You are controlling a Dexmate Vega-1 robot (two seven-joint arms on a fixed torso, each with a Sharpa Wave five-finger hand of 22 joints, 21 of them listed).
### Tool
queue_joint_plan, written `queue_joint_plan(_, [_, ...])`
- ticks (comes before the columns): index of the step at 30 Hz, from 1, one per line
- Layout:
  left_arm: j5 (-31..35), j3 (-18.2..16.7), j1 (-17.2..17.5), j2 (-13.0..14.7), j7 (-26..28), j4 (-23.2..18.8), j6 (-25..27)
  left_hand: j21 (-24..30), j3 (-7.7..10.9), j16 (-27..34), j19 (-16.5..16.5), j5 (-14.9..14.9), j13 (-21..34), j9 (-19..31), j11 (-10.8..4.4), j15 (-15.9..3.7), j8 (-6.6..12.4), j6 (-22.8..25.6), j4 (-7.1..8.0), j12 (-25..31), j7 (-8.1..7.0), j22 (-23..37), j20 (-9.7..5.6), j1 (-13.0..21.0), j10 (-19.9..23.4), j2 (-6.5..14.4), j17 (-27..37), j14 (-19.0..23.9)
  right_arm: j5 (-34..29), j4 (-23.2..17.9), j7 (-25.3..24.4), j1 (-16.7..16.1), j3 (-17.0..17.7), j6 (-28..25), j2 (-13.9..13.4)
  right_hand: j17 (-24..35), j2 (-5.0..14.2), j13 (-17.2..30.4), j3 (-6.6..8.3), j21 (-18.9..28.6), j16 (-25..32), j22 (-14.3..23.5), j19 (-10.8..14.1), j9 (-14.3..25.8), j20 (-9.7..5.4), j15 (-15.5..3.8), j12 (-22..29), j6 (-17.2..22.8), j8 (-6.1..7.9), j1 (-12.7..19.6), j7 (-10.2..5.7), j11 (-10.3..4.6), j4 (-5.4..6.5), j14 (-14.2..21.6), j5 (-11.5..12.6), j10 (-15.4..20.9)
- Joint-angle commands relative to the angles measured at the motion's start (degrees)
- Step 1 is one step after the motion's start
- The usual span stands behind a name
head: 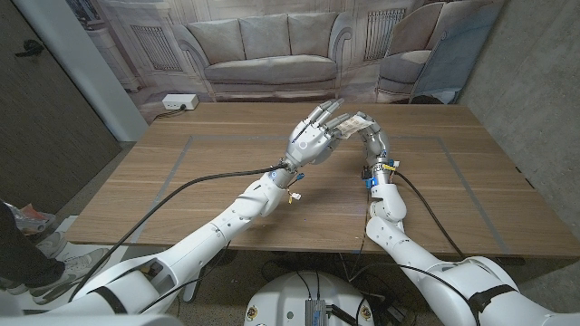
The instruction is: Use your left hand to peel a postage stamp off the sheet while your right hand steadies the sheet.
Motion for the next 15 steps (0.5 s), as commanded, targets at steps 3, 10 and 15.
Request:
queue_joint_plan(3, [-5.9,1.0,-2.1,0.6,0.0,0.6,-4.6,0.1,0.36,-0.3,-0.5,0.1,0.2,0.3,0.12,-9.40,0.19,3.3,-0.07,-0.2,-3.01,0.1,0.14,-0.1,0.0,-0.2,0.2,-0.3,-0.4,1.8,0.1,0.3,-0.3,-0.9,-0.4,0.3,1.99,-0.4,0.24,0.6,0.5,0.4,-0.1,-1.2,0.29,-8.63,-0.9,-3.6,-2.87,0.1,-0.12,-0.11,0.07,0.3,-0.3,-0.4])
queue_joint_plan(10, [-12.0,7.4,-5.5,3.7,-0.2,0.0,-1.1,0.0,0.44,-0.5,-0.9,0.1,0.2,0.3,0.12,-9.31,0.11,3.3,-0.05,-0.4,-3.32,0.1,0.23,-0.2,-0.3,-0.3,0.2,-0.7,-0.6,3.9,0.1,1.2,-0.1,0.3,0.3,0.8,3.13,-0.3,0.71,0.8,0.9,0.5,-0.4,-1.4,0.03,-8.46,-0.9,-1.4,-2.57,0.6,-0.11,-0.20,-0.10,0.3,-0.4,0.0])
queue_joint_plan(15, [-15.2,11.1,-7.8,5.6,-0.7,-0.2,-0.3,0.0,0.49,-0.5,-0.9,0.1,0.2,0.4,0.11,-9.28,0.06,3.3,0.00,-0.5,-3.47,0.1,0.30,-0.3,-0.5,-0.4,0.2,-0.9,0.0,5.0,0.3,1.8,0.4,0.6,1.0,1.2,2.46,0.0,0.15,1.5,1.3,0.6,-0.4,-1.1,-0.17,-8.39,0.0,6.1,-0.14,0.9,0.24,-0.14,-0.78,0.4,-0.9,2.2])
